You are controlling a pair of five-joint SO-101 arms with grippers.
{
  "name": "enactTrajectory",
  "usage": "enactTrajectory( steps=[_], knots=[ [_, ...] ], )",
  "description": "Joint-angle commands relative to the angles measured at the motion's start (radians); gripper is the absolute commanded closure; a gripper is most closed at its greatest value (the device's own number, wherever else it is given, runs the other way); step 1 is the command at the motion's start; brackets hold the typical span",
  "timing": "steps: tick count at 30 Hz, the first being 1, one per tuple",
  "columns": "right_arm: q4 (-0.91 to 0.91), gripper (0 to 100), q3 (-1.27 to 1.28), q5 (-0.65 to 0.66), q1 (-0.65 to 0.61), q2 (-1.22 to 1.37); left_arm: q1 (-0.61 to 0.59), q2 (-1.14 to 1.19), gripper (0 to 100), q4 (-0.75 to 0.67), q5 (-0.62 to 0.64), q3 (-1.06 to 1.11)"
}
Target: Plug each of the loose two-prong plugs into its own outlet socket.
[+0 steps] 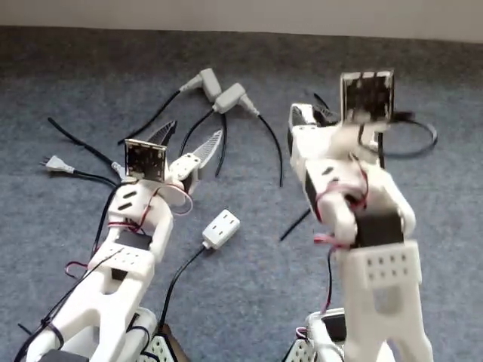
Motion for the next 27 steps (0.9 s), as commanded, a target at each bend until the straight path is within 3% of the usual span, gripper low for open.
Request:
enactTrajectory(
  steps=[1, 7, 12, 18, 24, 27],
  knots=[
    [0.176, 99.1, -0.174, -0.216, 0.064, 0.153, -0.061, -0.002, 71, -0.014, 0.005, 0.048],
    [0.397, 99.1, -0.194, -0.431, 0.041, 0.197, -0.111, -0.01, 71, -0.015, 0.009, 0.131],
    [0.456, 99.1, -0.116, -0.687, 0.012, 0.087, -0.183, -0.008, 71, -0.014, 0.14, 0.14],
    [0.263, 99.1, 0.179, -0.858, -0.133, -0.07, -0.185, -0.004, 71, -0.014, 0.147, 0.142],
    [0.108, 99.1, 0.433, -0.809, -0.275, -0.111, -0.189, -0.004, 71, -0.012, 0.147, 0.145],
    [0.067, 99.1, 0.458, -0.934, -0.289, -0.074, -0.185, -0.002, 71, -0.012, 0.147, 0.145]
  ],
)
